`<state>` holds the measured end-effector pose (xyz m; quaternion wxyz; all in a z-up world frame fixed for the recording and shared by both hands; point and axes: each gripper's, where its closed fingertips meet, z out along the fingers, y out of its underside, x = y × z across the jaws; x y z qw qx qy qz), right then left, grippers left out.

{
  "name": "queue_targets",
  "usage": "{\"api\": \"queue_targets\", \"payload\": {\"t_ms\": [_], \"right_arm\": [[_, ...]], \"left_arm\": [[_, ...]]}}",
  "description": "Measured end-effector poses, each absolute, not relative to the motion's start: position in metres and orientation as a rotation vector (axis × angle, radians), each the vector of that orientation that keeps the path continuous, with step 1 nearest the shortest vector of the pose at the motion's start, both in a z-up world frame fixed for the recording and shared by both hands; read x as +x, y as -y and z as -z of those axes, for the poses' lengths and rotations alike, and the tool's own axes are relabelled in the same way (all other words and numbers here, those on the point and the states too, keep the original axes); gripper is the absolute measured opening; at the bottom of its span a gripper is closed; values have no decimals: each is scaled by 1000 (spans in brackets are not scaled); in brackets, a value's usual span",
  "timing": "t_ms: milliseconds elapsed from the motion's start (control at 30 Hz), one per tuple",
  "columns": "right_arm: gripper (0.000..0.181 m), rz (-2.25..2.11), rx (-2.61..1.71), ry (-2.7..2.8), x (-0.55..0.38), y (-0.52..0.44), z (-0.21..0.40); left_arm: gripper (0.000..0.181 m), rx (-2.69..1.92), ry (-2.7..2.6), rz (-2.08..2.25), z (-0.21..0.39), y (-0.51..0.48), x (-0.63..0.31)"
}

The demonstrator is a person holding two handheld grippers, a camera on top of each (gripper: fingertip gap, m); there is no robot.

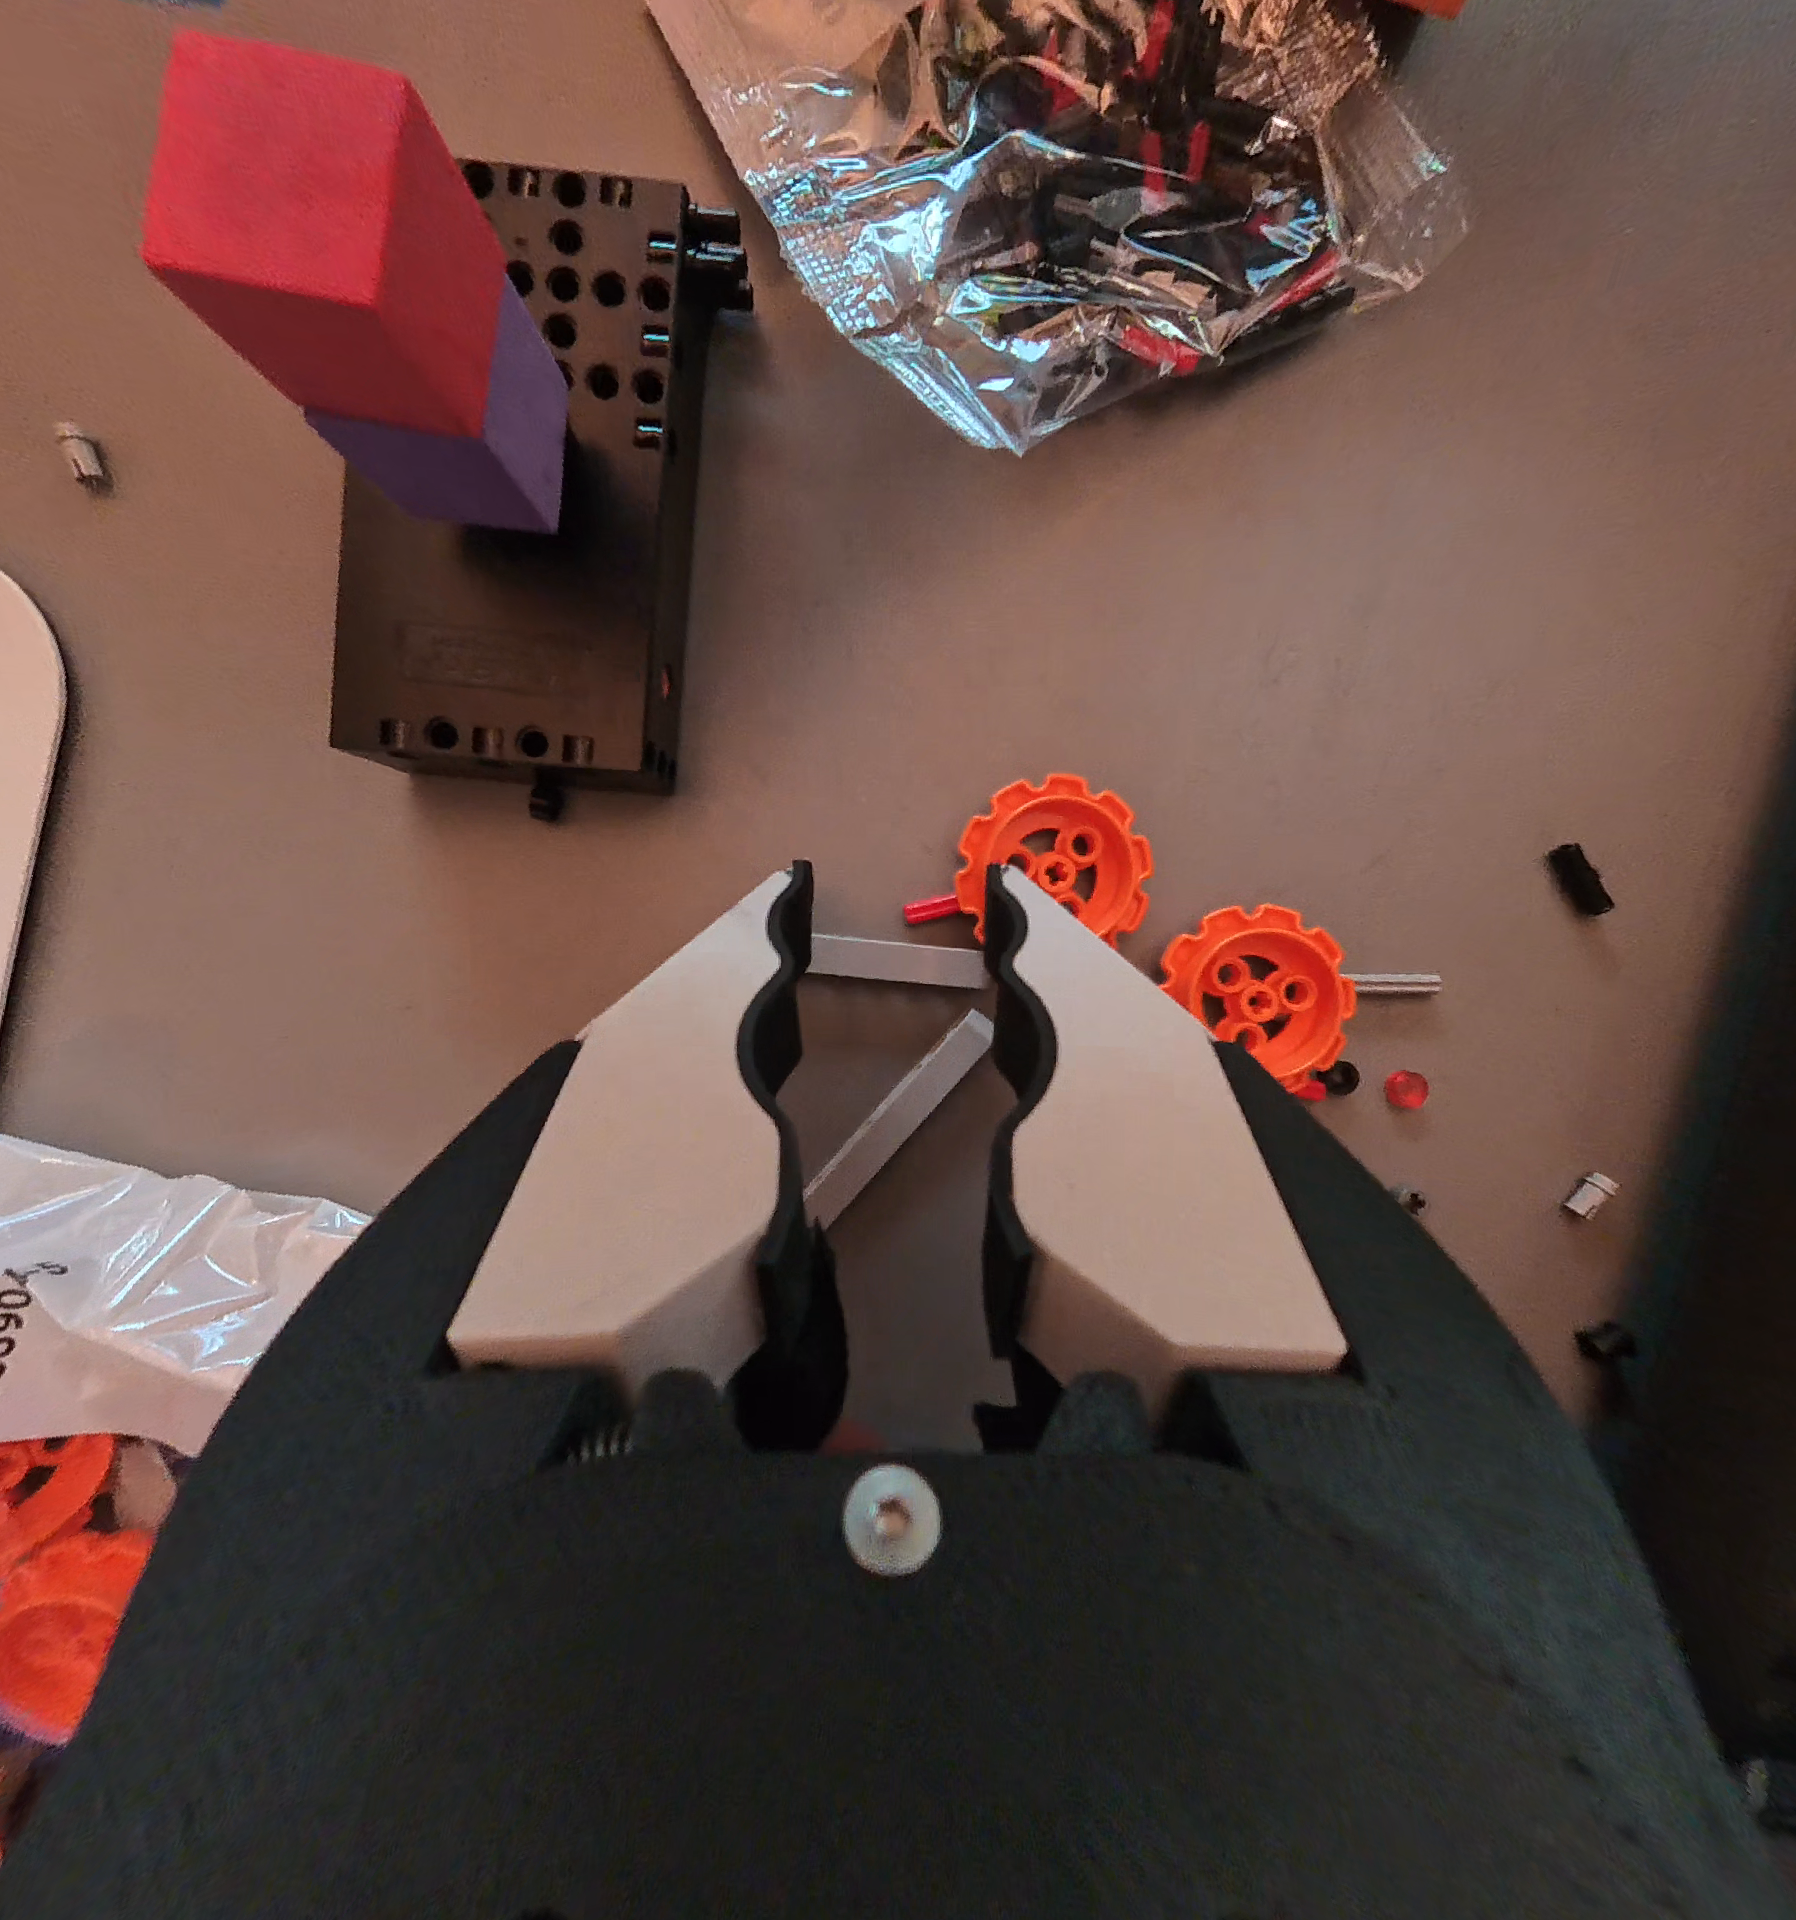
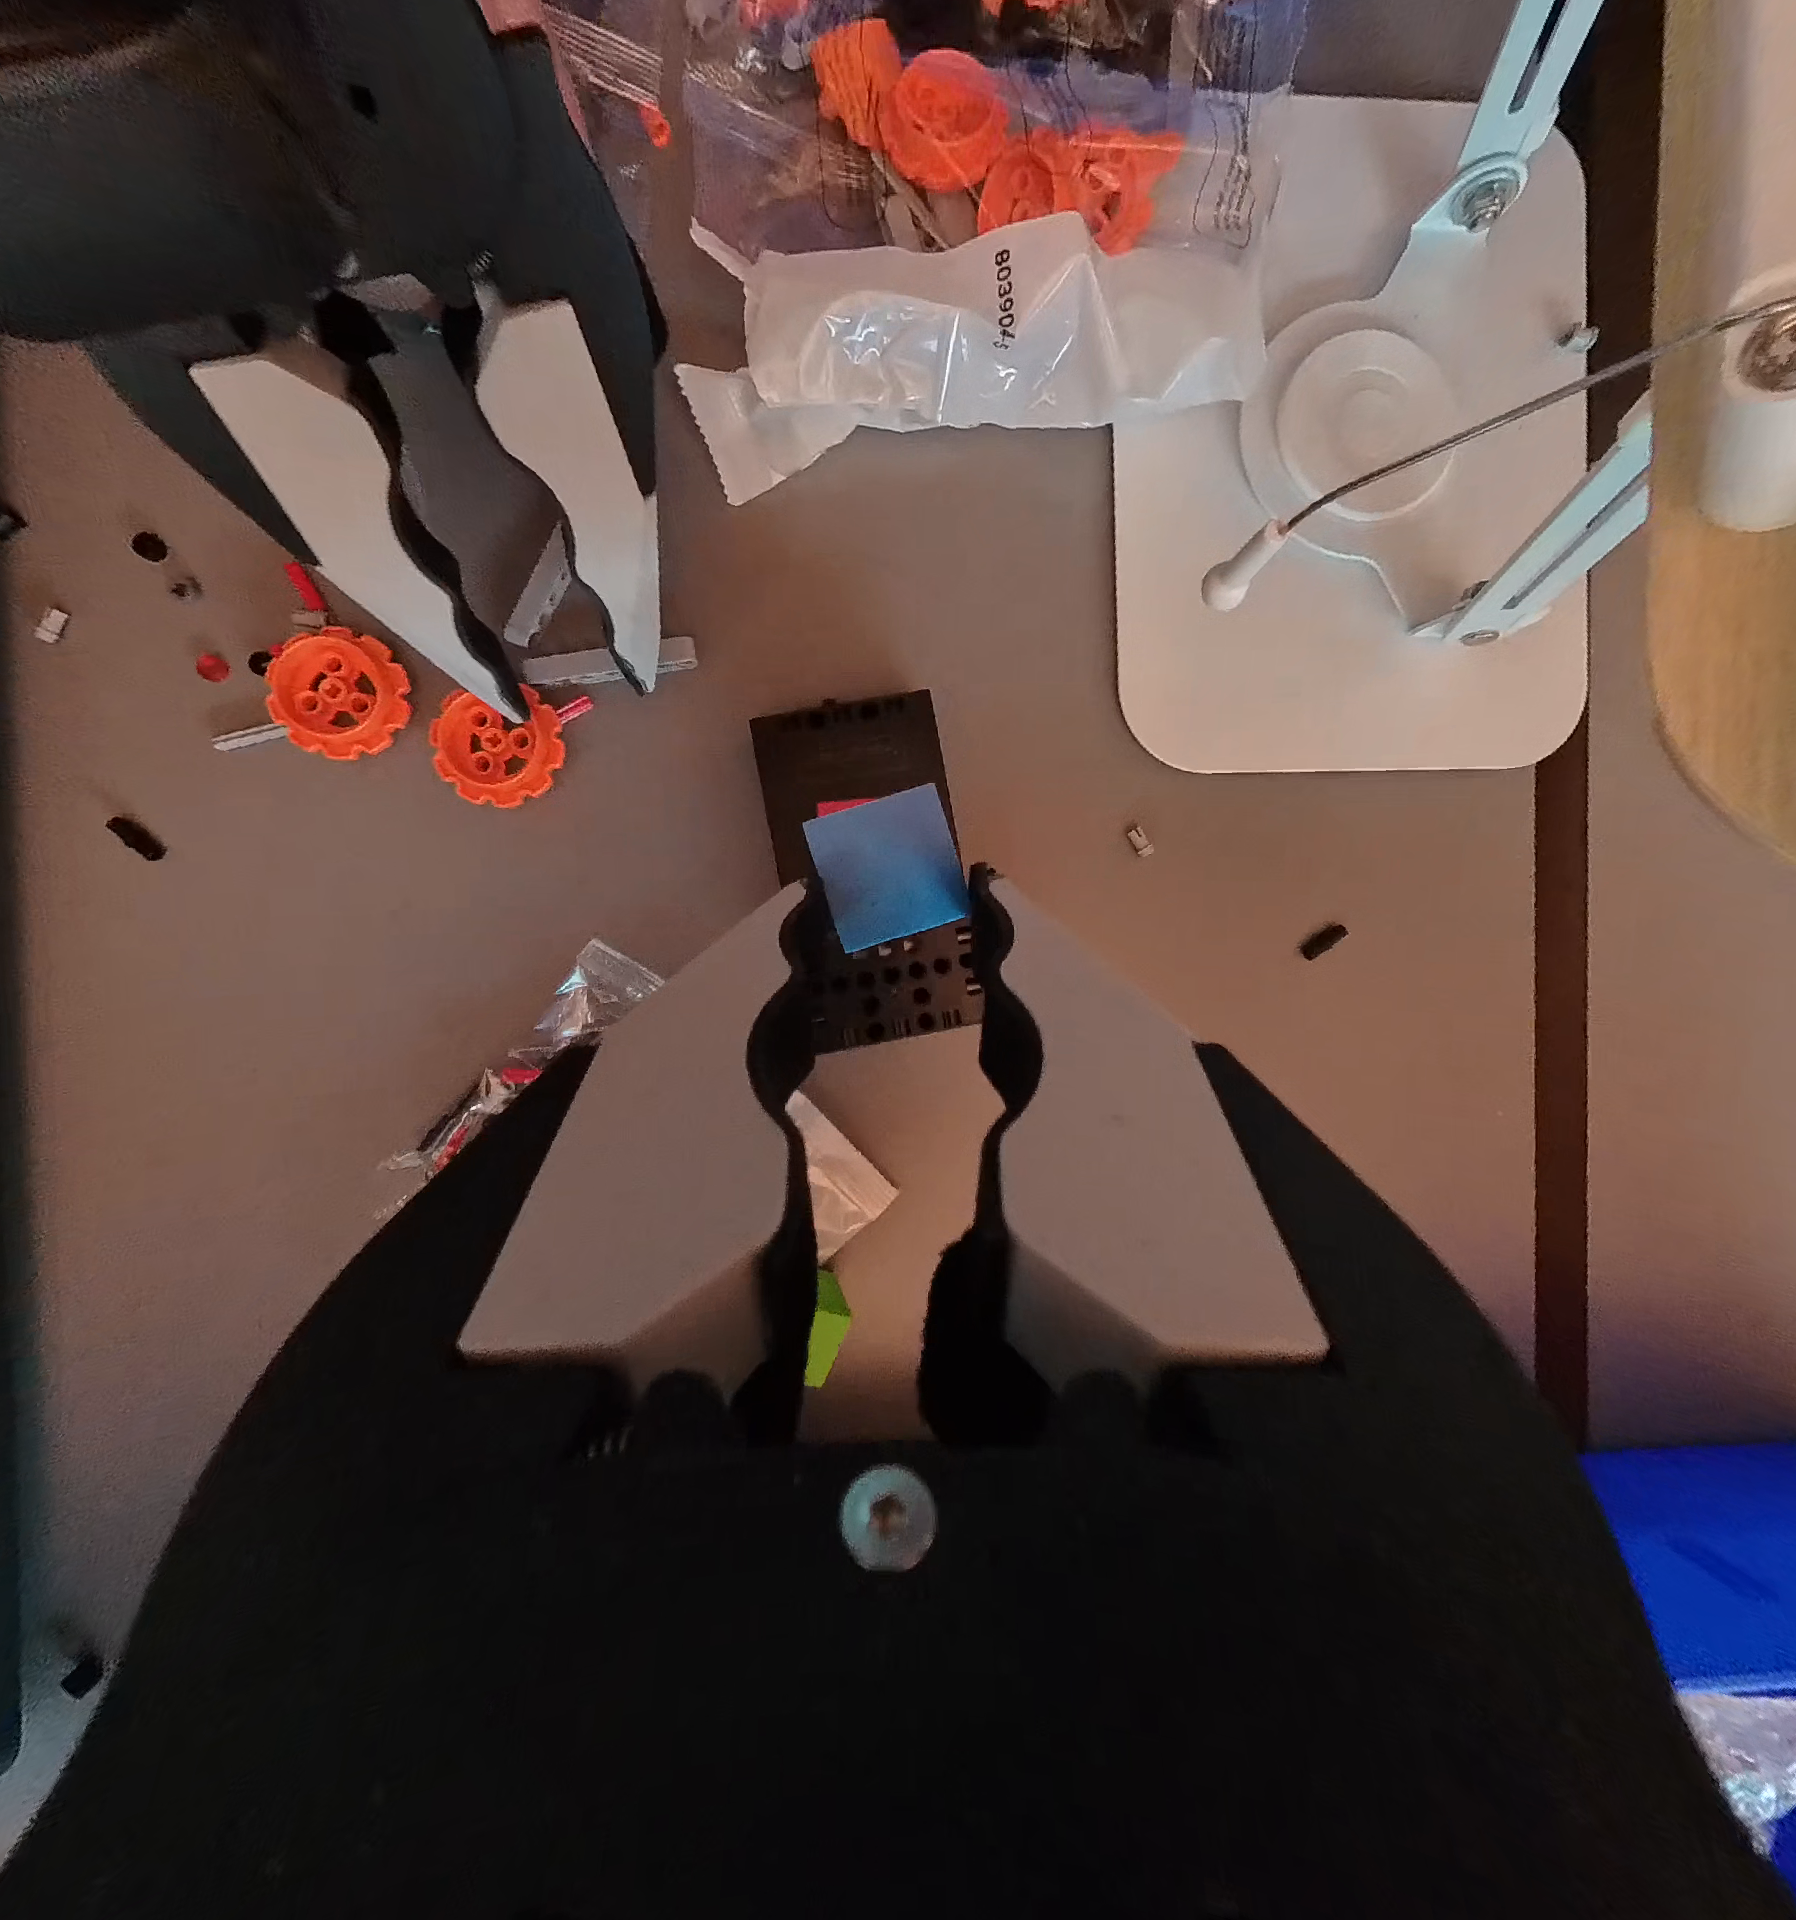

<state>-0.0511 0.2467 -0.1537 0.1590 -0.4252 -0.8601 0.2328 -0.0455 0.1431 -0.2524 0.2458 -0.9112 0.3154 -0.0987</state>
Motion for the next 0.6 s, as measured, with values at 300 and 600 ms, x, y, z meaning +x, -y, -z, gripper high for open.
{"api": "queue_targets", "payload": {"t_ms": [300,600], "right_arm": [[26,-702,-1255,2486,-57,-239,175],[25,-693,-1266,2459,-57,-240,170]], "left_arm": [[32,-2483,-863,266,253,-143,-46],[32,-2483,-868,267,254,-144,-45]]}}
